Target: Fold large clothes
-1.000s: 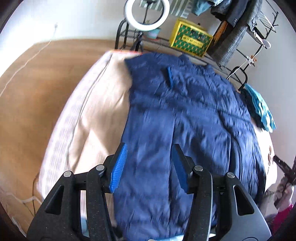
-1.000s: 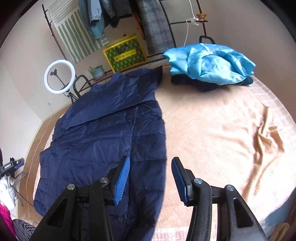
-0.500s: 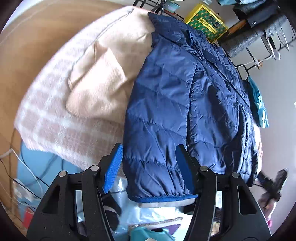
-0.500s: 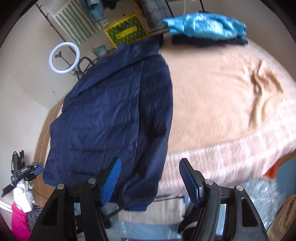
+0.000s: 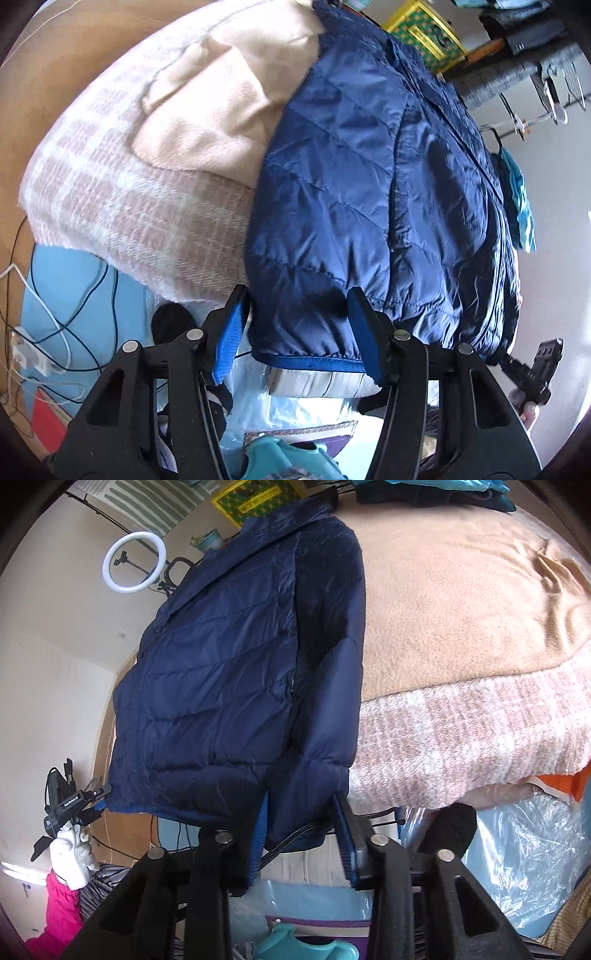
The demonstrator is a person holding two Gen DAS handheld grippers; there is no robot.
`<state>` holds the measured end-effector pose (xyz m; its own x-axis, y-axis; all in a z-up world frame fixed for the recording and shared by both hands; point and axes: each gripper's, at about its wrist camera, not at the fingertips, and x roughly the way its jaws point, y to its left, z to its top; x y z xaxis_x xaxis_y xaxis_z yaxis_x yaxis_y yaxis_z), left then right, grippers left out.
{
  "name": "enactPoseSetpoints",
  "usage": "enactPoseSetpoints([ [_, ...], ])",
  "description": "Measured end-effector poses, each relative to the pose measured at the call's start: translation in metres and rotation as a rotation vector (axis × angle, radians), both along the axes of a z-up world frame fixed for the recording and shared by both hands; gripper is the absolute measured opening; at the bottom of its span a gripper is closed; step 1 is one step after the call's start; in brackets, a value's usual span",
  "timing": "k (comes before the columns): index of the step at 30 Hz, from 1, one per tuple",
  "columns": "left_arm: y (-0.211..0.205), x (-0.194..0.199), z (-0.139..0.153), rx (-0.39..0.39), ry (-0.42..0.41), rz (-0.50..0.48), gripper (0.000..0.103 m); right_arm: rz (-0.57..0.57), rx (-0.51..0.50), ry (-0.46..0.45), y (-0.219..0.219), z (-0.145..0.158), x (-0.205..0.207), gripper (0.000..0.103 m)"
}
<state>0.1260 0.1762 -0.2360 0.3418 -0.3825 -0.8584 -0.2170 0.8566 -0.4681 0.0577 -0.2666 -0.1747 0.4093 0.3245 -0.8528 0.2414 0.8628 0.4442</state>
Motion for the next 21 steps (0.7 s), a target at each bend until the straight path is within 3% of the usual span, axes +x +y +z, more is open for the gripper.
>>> enactPoseSetpoints([
  [3, 0.004, -0.001, -0.001, -0.035, -0.005, 0.011, 0.056, 0.014, 0.002, -0.007, 0.002, 0.001, 0.002, 0.022],
  [4, 0.004, -0.002, 0.000, -0.034, -0.013, 0.008, 0.047, 0.015, 0.001, -0.007, 0.003, 0.001, 0.003, 0.019],
  [5, 0.003, -0.003, 0.001, -0.032, -0.018, 0.000, 0.028, 0.014, -0.001, -0.008, 0.002, 0.001, 0.003, 0.017],
  [8, -0.002, -0.003, 0.002, -0.022, -0.025, -0.022, 0.009, 0.012, -0.007, -0.014, 0.002, 0.002, 0.001, 0.009],
  [12, -0.003, -0.007, 0.021, -0.033, -0.106, -0.034, 0.005, 0.010, 0.003, -0.037, -0.001, 0.009, -0.001, 0.003],
  [14, 0.002, -0.014, 0.033, -0.087, -0.141, -0.022, 0.004, 0.002, 0.030, -0.065, -0.006, 0.015, -0.004, 0.001],
  [18, 0.007, -0.030, 0.051, -0.166, -0.177, -0.012, 0.004, -0.032, 0.086, -0.131, -0.023, 0.037, -0.017, 0.000],
  [21, 0.002, -0.036, 0.050, -0.165, -0.170, -0.023, 0.004, -0.066, 0.075, -0.183, -0.035, 0.052, -0.032, 0.000],
])
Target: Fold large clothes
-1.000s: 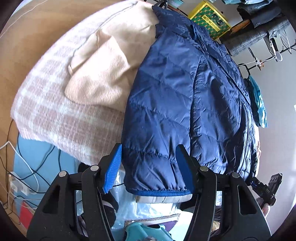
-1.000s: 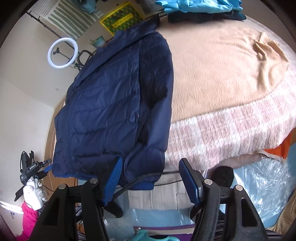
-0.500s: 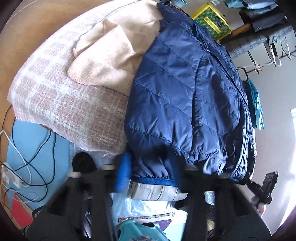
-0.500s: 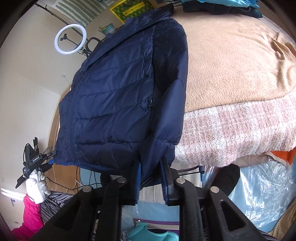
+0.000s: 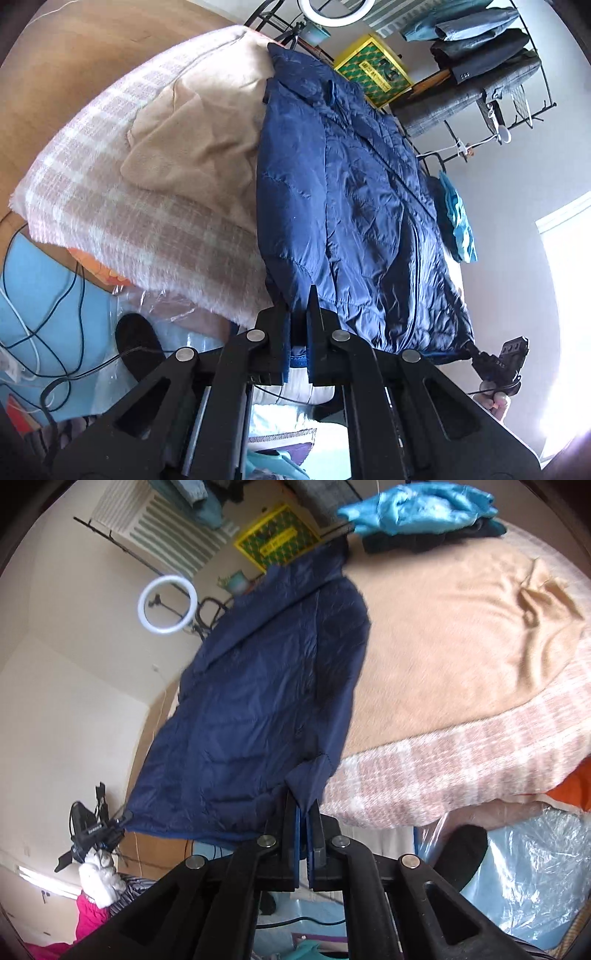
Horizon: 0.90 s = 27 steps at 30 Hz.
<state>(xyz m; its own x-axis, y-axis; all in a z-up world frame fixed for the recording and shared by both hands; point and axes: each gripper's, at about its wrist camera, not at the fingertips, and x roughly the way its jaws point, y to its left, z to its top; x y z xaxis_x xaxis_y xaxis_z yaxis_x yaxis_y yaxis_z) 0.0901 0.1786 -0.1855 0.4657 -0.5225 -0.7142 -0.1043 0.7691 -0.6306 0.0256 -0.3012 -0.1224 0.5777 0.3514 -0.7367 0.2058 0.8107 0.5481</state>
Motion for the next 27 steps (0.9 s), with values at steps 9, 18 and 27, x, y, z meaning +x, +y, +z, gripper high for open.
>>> enactPoseSetpoints([
  [9, 0.004, -0.012, 0.013, -0.067, -0.013, 0.027, 0.003, -0.046, 0.031, 0.014, -0.004, 0.000, -0.009, 0.000],
  [18, 0.005, 0.006, 0.014, -0.042, -0.003, 0.046, 0.003, -0.093, 0.050, 0.031, -0.013, -0.002, 0.000, 0.000],
  [27, -0.001, 0.065, 0.079, -0.014, -0.143, 0.052, 0.003, -0.119, 0.058, -0.074, -0.025, 0.043, 0.032, 0.000],
])
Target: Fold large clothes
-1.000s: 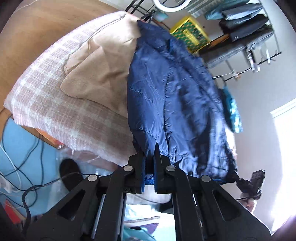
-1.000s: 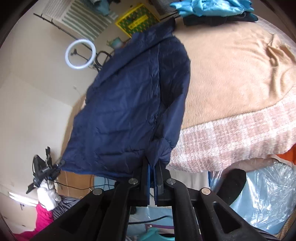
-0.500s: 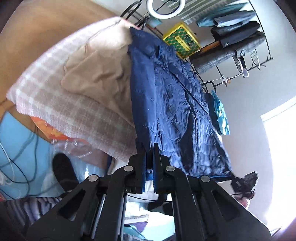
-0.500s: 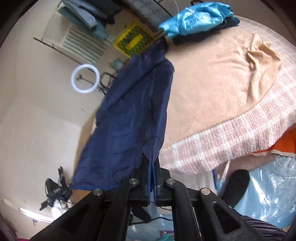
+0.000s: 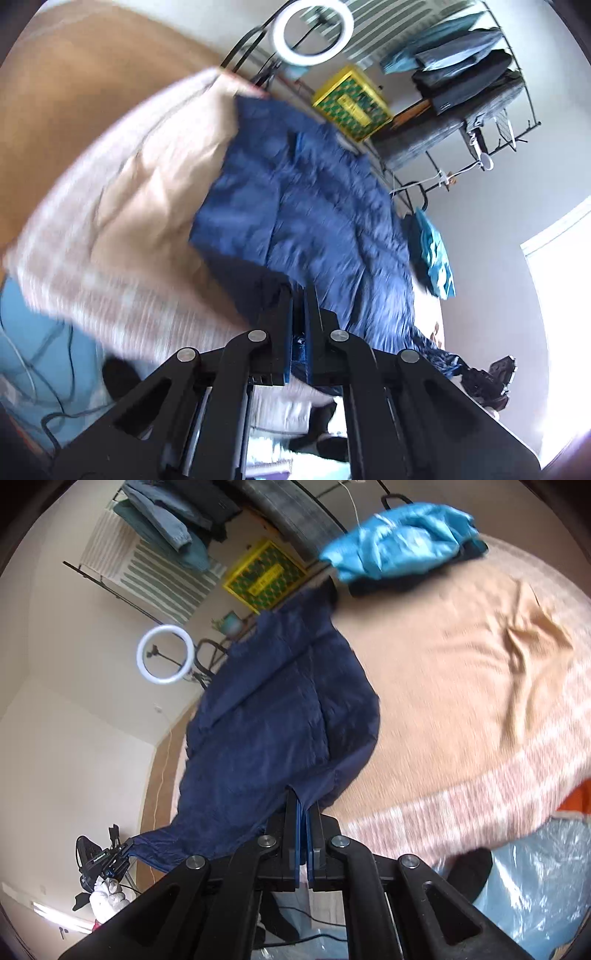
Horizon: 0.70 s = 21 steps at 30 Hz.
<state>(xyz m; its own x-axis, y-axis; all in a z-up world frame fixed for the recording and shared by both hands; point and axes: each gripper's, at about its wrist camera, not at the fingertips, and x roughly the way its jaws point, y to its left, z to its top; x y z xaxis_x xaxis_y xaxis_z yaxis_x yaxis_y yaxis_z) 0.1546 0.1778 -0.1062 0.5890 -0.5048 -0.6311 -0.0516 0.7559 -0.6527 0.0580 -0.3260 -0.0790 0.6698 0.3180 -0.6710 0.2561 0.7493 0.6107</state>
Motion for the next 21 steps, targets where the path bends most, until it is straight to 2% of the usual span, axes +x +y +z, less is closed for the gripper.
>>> enactPoseSetpoints([
  [5, -0.007, 0.058, 0.033, 0.035, -0.065, 0.015, 0.003, -0.005, -0.056, -0.068, -0.002, 0.032, 0.035, 0.000],
  [9, -0.017, 0.103, 0.045, 0.065, -0.093, 0.016, 0.002, -0.009, -0.103, -0.106, -0.002, 0.054, 0.071, 0.000],
  [14, -0.024, 0.162, 0.046, 0.110, -0.101, 0.034, 0.002, -0.015, -0.181, -0.110, -0.001, 0.068, 0.129, 0.000],
  [16, -0.025, 0.184, 0.045, 0.109, -0.095, 0.044, 0.002, -0.020, -0.210, -0.107, -0.003, 0.068, 0.151, 0.000],
  [21, -0.030, 0.247, 0.037, 0.160, -0.090, 0.068, 0.002, -0.040, -0.271, -0.092, -0.012, 0.065, 0.210, 0.000],
])
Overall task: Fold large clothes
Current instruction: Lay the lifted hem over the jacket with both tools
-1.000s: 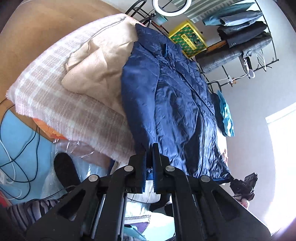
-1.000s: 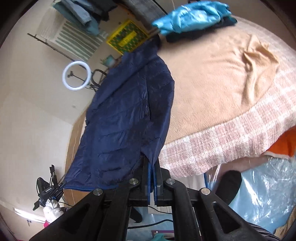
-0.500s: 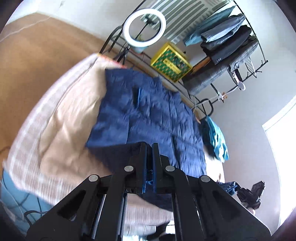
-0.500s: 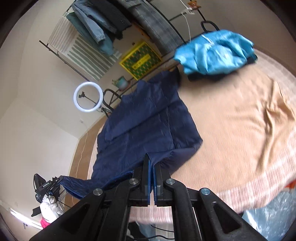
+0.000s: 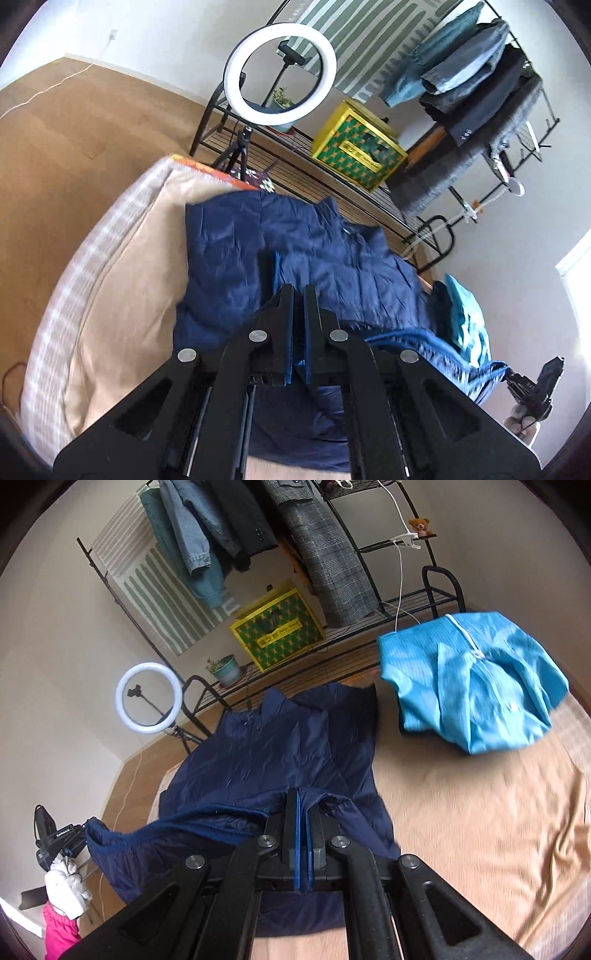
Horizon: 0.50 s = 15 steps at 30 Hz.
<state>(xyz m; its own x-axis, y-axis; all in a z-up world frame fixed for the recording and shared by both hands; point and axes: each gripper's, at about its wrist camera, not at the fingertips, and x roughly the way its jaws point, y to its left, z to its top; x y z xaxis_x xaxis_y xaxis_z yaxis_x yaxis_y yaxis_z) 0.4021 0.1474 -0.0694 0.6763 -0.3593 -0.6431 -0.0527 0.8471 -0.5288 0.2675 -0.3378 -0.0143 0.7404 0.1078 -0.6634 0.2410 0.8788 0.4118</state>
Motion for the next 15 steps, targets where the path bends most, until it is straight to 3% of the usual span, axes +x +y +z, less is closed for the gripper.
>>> enactPoseSetpoints([
  [7, -0.004, 0.086, -0.039, 0.102, 0.044, 0.053, 0.000, -0.033, -0.087, 0.049, -0.002, -0.024, 0.100, 0.000],
  [15, -0.005, 0.147, -0.095, 0.120, 0.122, 0.022, 0.000, -0.067, -0.158, 0.169, -0.012, -0.085, 0.189, 0.000],
])
